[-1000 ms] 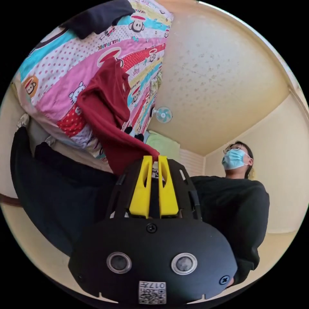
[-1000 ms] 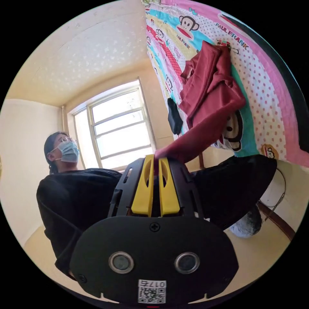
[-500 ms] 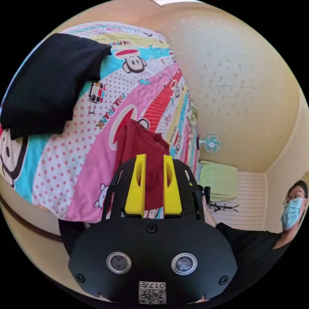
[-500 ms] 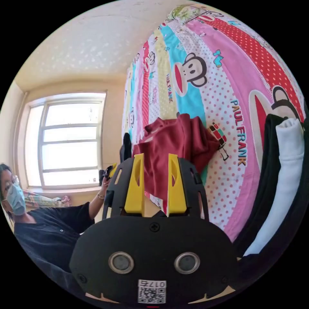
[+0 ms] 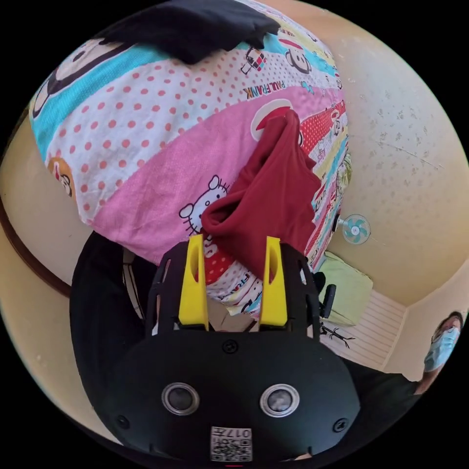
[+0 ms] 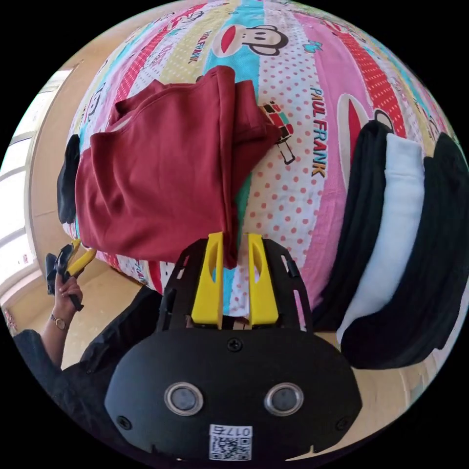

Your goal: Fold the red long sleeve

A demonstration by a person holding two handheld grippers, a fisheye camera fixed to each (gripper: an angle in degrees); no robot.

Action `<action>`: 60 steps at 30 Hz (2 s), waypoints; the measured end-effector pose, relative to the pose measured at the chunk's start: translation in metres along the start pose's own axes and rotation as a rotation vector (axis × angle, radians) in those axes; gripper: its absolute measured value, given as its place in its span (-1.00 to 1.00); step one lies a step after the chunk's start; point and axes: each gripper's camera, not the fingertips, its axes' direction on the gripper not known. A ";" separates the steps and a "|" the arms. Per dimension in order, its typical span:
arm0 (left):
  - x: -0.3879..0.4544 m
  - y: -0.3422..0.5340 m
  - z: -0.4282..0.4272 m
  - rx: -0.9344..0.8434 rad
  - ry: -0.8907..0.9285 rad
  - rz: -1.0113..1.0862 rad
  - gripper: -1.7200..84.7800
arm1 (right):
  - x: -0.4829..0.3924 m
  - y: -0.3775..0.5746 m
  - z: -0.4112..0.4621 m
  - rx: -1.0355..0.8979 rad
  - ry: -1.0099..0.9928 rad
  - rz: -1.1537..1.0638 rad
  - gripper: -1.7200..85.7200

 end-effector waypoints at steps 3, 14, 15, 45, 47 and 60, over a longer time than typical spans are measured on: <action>-0.011 -0.003 0.009 0.062 0.067 -0.069 -0.60 | -0.045 0.032 -0.035 0.264 -0.071 -0.101 -0.88; 0.118 0.044 0.009 -0.023 0.115 0.383 -0.86 | -0.082 0.046 0.029 -0.030 -0.196 -0.234 -0.95; 0.136 0.050 0.016 -0.055 0.085 0.453 -0.86 | -0.063 0.062 0.019 0.011 -0.297 -0.188 -0.95; 0.096 0.174 0.120 -0.522 0.027 0.412 -0.81 | 0.124 0.238 0.105 0.202 -1.771 0.659 -0.34; 0.129 0.213 0.096 -0.582 0.022 0.506 -0.81 | 0.121 0.227 0.096 0.272 -1.965 0.586 -0.38; 0.206 0.234 -0.092 -0.542 0.404 0.572 -0.74 | 0.189 0.264 -0.188 0.672 -1.672 -0.319 -0.58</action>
